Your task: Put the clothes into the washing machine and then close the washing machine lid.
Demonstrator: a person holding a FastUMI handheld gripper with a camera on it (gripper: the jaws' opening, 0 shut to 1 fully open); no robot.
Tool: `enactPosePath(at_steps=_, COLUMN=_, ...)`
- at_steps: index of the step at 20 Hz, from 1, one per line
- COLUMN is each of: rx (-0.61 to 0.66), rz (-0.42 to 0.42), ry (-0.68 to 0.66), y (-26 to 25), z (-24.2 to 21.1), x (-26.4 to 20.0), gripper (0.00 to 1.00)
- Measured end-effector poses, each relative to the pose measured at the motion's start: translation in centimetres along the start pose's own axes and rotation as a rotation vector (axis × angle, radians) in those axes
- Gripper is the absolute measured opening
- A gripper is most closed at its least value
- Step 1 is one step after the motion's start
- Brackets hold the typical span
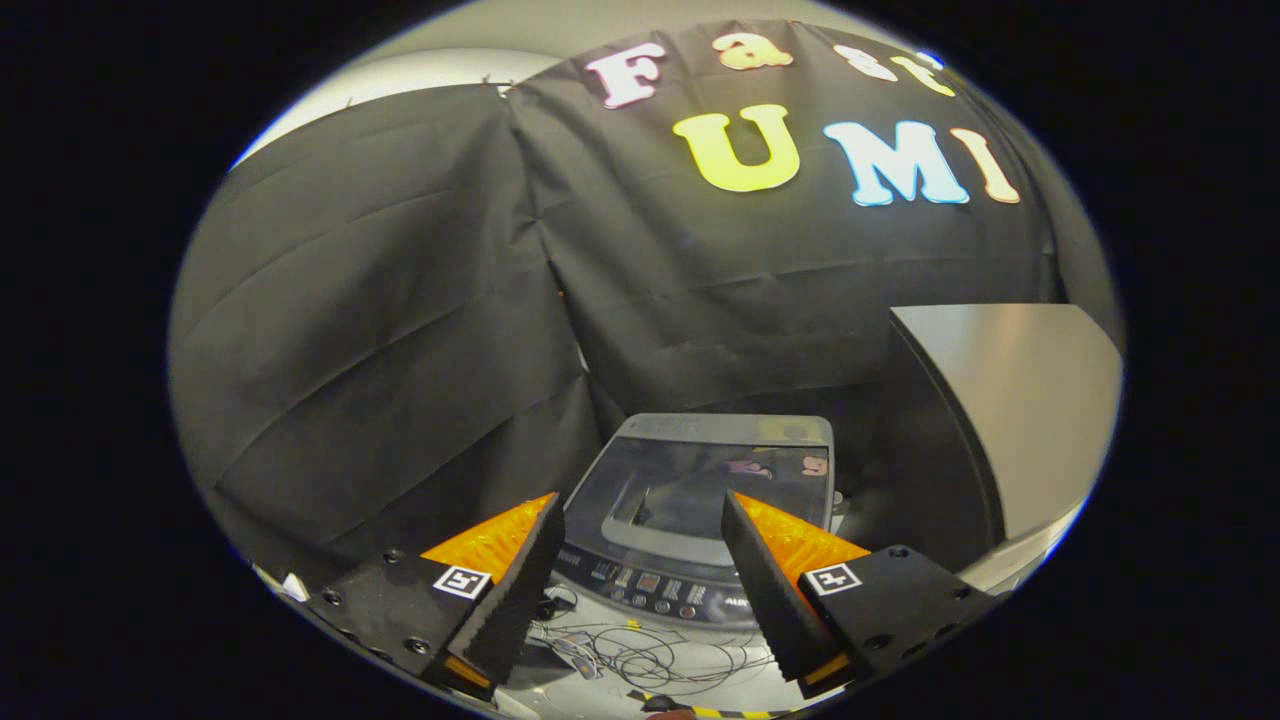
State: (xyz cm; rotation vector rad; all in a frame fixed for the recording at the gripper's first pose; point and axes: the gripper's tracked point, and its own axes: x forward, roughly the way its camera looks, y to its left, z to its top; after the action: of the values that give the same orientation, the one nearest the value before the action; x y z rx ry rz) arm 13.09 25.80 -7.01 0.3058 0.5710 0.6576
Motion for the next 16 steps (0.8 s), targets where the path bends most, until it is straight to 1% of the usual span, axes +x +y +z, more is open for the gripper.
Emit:
enactPosePath(at_steps=2, rx=-0.025, rz=0.026, ry=-0.024, y=-1.6, z=-1.3, x=-5.1, gripper=0.98)
enactPosePath(at_steps=5, rx=-0.014, rz=0.011, ry=-0.090, y=-6.5, z=-2.1, x=-12.4, gripper=0.98)
enactPosePath(at_steps=9, rx=0.035, rz=-0.059, ry=-0.126, y=-13.5, z=-3.3, x=-19.3, gripper=0.98)
enactPosePath(at_steps=12, rx=0.060, rz=-0.141, ry=-0.188, y=-18.2, z=-2.5, x=-24.1, gripper=0.98)
enactPosePath(at_steps=16, rx=0.093, rz=-0.231, ry=-0.283, y=-21.5, z=-1.4, x=-29.1, gripper=0.98)
